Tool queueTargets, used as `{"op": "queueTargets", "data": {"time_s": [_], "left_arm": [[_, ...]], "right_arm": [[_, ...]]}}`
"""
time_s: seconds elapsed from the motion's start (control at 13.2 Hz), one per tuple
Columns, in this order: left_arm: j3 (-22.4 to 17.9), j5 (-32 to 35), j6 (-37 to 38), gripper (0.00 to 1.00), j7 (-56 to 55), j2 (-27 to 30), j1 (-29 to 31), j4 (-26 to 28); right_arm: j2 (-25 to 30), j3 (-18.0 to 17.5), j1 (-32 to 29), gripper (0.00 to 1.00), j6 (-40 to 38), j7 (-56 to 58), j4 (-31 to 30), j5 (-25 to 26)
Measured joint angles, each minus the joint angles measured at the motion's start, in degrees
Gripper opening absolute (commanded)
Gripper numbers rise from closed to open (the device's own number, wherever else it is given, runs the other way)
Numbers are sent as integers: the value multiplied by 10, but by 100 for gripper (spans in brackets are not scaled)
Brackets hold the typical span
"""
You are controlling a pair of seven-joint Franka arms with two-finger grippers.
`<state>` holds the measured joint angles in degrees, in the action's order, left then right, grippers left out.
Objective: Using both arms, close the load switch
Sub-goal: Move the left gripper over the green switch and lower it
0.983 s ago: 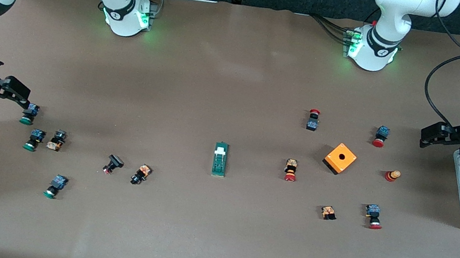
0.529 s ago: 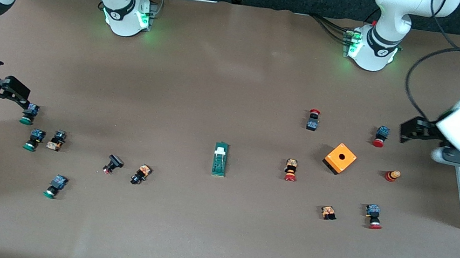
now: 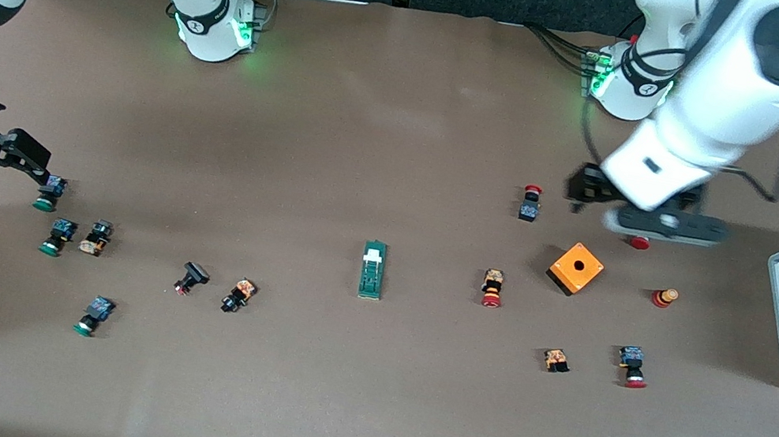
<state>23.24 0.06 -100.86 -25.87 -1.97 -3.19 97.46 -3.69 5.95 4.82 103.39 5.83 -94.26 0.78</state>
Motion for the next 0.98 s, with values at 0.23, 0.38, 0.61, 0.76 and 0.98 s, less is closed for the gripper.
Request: {"op": "queueTargets", "data": {"time_s": [0.23,0.38,0.61,0.76,0.98], "left_arm": [[49,1,-51,100,-63,-29,-2,0],[68,3,-94,100,-104,-50,-7,1],[77,79,-150,100,-198,-91,-59,3],[79,164,-183,100,-301,-125,-110,4],[80,280,-215,100,-462,-177,-171,3]], "right_arm": [[0,0,0,100,0,0,0,0],[0,1,0,100,1,0,0,0],[0,1,0,100,2,0,0,0],[0,1,0,100,2,0,0,0],[0,1,0,100,2,0,0,0]]}}
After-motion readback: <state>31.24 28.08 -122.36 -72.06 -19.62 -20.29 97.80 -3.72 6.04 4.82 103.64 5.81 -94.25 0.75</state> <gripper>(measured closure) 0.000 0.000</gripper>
